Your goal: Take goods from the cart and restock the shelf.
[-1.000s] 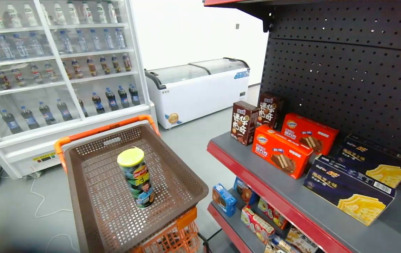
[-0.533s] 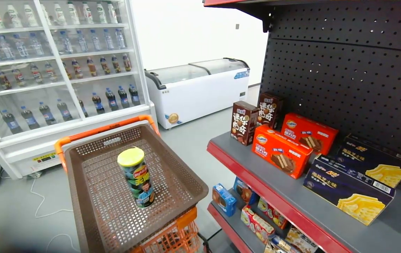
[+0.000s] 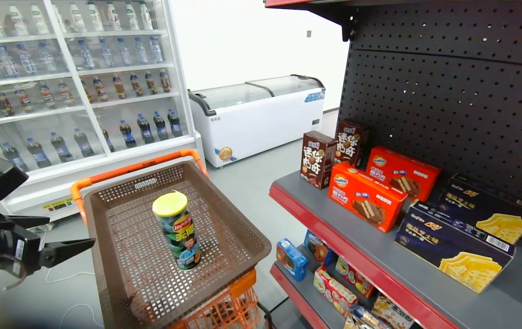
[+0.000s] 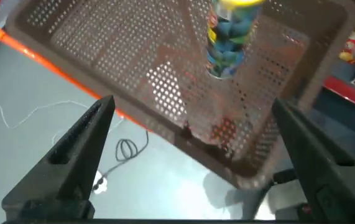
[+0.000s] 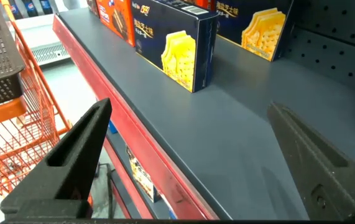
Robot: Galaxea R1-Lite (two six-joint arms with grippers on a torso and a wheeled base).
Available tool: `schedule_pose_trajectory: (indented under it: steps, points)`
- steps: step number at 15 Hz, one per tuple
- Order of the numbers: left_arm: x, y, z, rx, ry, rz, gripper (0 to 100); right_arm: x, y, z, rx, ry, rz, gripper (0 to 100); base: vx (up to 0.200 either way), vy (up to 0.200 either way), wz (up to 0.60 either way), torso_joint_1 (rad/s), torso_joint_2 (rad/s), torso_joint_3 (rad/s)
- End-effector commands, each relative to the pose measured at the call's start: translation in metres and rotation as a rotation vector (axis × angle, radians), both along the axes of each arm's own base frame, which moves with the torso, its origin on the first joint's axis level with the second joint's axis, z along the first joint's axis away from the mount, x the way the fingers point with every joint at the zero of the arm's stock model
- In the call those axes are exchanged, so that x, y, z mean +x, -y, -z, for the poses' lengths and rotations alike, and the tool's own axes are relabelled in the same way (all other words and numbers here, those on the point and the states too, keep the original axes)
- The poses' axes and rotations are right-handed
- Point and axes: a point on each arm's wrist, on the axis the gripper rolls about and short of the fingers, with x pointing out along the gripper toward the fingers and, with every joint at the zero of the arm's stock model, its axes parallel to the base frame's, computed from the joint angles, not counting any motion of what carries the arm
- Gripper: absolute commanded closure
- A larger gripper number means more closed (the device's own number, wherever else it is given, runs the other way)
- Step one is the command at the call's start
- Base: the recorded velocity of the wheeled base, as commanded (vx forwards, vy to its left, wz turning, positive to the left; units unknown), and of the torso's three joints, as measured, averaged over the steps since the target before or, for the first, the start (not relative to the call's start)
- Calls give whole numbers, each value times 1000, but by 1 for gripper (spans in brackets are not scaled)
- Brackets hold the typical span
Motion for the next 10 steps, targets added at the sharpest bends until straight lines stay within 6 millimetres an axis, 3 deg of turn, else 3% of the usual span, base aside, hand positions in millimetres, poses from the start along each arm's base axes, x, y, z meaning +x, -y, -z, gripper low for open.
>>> schedule_pose_trajectory:
  steps: [1,4,8,10]
  points:
    - [28,-5,39,-21,-65,26,0,0,0,0,0,-1,0,0,0,0,0,0,0,0]
    - [45,6,61,-10,29,78,0,0,0,0,0,-1,0,0,0,0,0,0,0,0]
    - [64,36,63,-142,100,84,0,0,0,0,0,-1,0,0,0,0,0,0,0,0]
    - [77,43,76,-123,82,47,0,0,0,0,0,-1,0,0,0,0,0,0,0,0]
